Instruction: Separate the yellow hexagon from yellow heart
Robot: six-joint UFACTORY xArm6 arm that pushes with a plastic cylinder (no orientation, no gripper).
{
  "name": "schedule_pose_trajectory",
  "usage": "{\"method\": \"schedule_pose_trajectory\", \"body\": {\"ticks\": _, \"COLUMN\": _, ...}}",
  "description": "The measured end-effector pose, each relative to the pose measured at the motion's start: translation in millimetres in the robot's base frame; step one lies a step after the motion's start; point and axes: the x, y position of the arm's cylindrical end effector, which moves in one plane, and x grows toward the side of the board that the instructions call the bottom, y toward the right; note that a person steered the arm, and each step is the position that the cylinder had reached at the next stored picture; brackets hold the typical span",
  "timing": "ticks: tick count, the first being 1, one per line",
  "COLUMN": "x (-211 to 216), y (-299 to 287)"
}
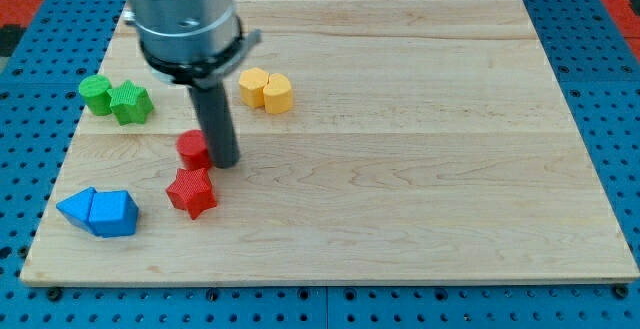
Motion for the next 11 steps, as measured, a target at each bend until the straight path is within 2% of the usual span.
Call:
{"method": "schedule_pose_trajectory", "body": {"ticks": 1, "x": -0.2, "y": 6.8}}
{"method": "schedule_pose_trajectory", "body": {"ticks": 2, "x": 22.3, "y": 73.2}}
{"method": "schedule_pose_trajectory", "body": {"ticks": 3, "x": 20.7, "y": 136.7}}
{"method": "schedule_pose_trajectory", "body": {"ticks": 4, "x": -44.0, "y": 170.5}}
{"method": "schedule_pose_trajectory", "body": {"ticks": 6, "x": -169.9, "y": 70.4}}
{"method": "schedule_pose_trajectory", "body": {"ticks": 7, "x": -219.3, "y": -8.9}}
{"method": "schedule_pose_trajectory", "body": {"ticks": 8, "x": -216.0, "y": -66.7}}
{"method": "schedule_pose_trajectory", "body": {"ticks": 9, "x": -214.1, "y": -11.4}}
{"method": "schedule_pose_trajectory", "body": {"ticks": 10, "x": -175.1, "y": 68.7}}
{"method": "schedule_pose_trajectory", "body": {"ticks": 11, "x": -136.5, "y": 52.9}}
